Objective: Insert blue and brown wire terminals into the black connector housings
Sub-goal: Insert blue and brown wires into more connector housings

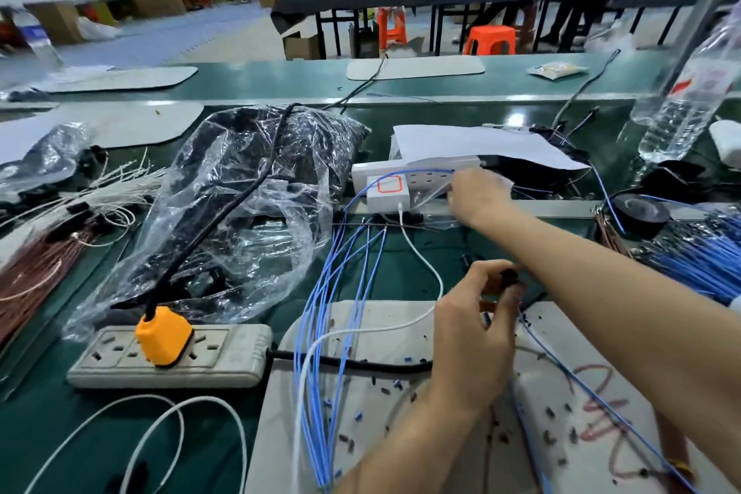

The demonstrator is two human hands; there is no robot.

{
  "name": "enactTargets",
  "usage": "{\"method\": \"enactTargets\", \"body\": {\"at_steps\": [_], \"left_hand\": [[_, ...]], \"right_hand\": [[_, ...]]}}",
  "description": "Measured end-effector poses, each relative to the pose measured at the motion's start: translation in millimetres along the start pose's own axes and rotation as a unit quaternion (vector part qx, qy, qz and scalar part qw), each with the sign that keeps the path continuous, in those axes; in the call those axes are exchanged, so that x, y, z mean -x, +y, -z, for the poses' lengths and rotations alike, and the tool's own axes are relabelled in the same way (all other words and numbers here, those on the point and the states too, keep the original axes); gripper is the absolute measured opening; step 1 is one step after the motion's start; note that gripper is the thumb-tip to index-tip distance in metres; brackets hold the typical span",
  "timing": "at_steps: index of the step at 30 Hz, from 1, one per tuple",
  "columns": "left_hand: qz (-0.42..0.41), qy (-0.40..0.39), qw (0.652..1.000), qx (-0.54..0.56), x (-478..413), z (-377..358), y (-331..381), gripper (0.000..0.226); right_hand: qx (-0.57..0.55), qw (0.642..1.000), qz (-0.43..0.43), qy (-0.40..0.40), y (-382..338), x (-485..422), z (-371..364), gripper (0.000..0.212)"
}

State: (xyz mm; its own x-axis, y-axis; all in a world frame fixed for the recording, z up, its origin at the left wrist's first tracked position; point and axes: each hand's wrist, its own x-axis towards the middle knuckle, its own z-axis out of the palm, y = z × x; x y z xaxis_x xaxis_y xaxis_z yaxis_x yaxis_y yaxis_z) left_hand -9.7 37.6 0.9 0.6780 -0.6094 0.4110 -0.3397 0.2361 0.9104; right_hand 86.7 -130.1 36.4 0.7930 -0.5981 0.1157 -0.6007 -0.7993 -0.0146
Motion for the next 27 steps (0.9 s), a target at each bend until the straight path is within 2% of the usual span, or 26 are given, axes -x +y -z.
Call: {"method": "enactTargets", "body": {"at_steps": [5,10,13,17,20,24,27], "left_hand": [[-0.006,-0.001,1.000,-0.006,0,1,3,0.019],[0.001,0.006,1.000,-0.010,0,1,2,0.020],[0.000,0.007,1.000,-0.013,-1,2,0,0.019],[-0.001,0.012,1.000,-0.016,0,2,-1,0.016],[-0.004,0.010,1.000,-0.014,1,2,0,0.016],[0.002,0.006,1.000,0.010,1,4,2,0.014],[0.005,0.000,1.000,0.022,1,5,3,0.014]], "right_hand": [[-0.069,0.997,0.030,0.004,-6,4,-2,0.031],[-0.222,0.971,0.078,0.038,-7,17,-6,0.027],[-0.199,0.973,0.116,0.010,-6,21,-10,0.025],[-0.139,0.978,0.148,0.047,-7,19,-18,0.018],[-0.191,0.962,0.179,0.076,-4,25,-20,0.015],[-0.362,0.913,0.115,0.147,15,50,-5,0.005],[-0.461,0.878,0.060,0.112,38,81,10,0.005]]}}
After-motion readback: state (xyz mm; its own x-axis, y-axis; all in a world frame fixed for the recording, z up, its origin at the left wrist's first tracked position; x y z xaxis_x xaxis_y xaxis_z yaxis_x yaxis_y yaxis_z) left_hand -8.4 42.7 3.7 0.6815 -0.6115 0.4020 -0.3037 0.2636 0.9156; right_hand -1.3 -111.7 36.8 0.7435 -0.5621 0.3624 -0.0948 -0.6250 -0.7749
